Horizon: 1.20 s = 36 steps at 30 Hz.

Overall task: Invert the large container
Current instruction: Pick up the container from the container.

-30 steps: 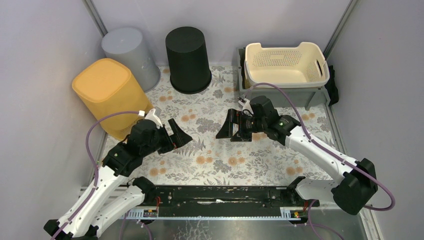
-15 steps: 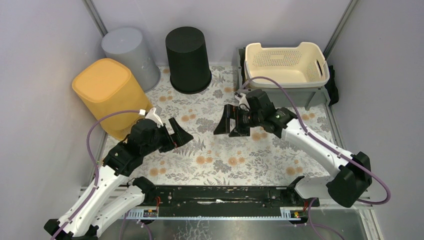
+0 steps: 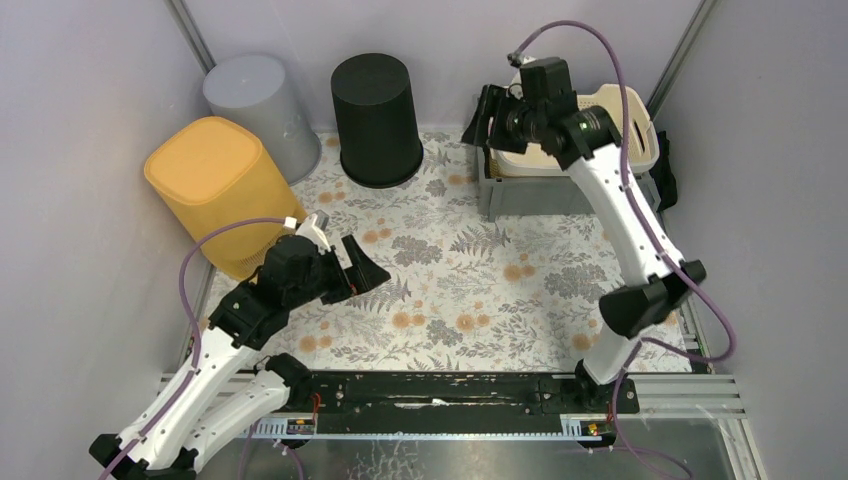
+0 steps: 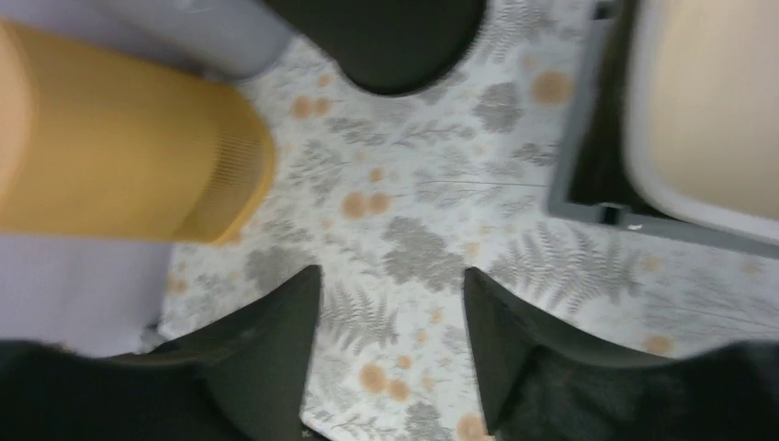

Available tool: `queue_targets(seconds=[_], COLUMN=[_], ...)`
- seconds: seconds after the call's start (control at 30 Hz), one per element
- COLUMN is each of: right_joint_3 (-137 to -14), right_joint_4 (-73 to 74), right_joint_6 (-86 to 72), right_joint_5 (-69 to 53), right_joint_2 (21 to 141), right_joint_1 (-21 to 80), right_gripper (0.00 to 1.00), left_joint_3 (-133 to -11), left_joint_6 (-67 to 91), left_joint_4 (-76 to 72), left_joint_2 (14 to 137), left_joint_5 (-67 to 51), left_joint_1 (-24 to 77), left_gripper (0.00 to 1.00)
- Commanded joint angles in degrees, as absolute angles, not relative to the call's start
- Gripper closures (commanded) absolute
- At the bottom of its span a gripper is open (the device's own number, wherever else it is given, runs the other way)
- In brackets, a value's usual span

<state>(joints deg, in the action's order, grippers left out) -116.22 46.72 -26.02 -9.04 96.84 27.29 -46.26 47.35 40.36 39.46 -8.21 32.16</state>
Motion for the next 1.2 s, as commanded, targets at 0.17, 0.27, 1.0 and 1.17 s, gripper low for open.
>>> queue_targets(seconds=[0.17, 0.27, 1.0, 1.17], right_joint_3=[-139.7, -136.9, -136.0, -136.1], right_joint_4=[61.5, 58.7, 57.8, 57.9], right_joint_6=[-13.9, -12.7, -6.0, -5.9], right_joint_5=[10.6, 14.0, 15.6, 15.1], right_joint_2=[114.9, 115.5, 128.7, 130.9], right_joint_1=[24.1, 23.3, 21.0, 20.6], right_gripper=[0.55, 0.51, 0.47, 0.47], left_joint_3=[-47.4, -47.5, -47.4, -47.7], left_joint_6=[46.0, 45.7, 45.3, 45.3], left_joint_4=[40.1, 40.7, 41.6, 41.6], left_joint_2=[36.9, 36.9, 38.3, 39.0], left_joint_5=[-10.0, -10.0, -9.2, -9.1], left_joint_1=[32.2, 32.2, 32.2, 32.2], left_gripper=[0.0, 0.0, 0.0, 0.0])
